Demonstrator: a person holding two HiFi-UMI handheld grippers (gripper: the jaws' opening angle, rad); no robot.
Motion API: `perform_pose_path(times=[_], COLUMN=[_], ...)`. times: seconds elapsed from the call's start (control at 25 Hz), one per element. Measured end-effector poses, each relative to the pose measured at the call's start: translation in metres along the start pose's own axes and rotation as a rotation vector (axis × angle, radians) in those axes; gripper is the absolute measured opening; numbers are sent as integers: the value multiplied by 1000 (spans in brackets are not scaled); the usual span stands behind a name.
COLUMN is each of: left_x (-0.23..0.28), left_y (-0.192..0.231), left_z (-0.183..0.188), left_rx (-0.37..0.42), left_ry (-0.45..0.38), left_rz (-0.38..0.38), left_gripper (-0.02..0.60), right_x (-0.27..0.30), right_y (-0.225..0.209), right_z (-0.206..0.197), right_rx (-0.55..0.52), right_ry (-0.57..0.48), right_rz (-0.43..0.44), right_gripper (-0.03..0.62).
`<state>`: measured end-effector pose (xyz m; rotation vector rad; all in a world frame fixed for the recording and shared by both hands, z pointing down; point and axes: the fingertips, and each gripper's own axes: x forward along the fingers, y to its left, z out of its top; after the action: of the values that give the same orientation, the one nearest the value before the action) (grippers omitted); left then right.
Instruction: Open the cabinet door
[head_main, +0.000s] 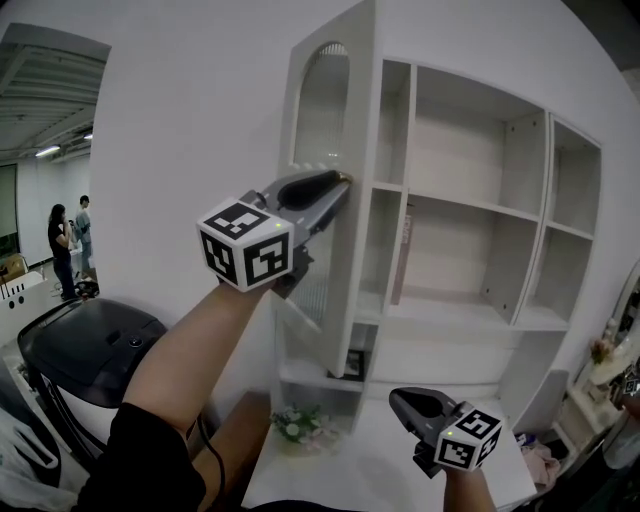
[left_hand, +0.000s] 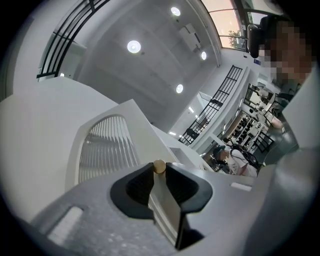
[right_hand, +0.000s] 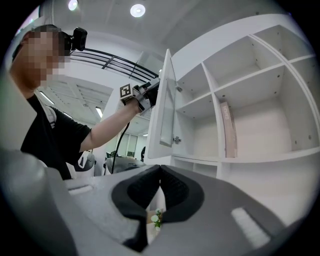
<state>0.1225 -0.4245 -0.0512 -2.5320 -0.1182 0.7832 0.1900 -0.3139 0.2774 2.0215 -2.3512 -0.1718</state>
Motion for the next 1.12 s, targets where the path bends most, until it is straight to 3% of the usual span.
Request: perform_pose_path(times=[0.44, 1.12], left_x=[-31, -96], left_y=[12, 50], left_z=[15, 35], left_rx=[-84, -210], left_ry=[-54, -100], left_rz=[-73, -86], left_gripper=[81, 89], right_x=[14, 38], right_y=[32, 109], right_z=[-10, -31], right_rx=[30, 70], right_ry=[-3, 10], right_rz=[-61, -95], right_gripper=[2, 2])
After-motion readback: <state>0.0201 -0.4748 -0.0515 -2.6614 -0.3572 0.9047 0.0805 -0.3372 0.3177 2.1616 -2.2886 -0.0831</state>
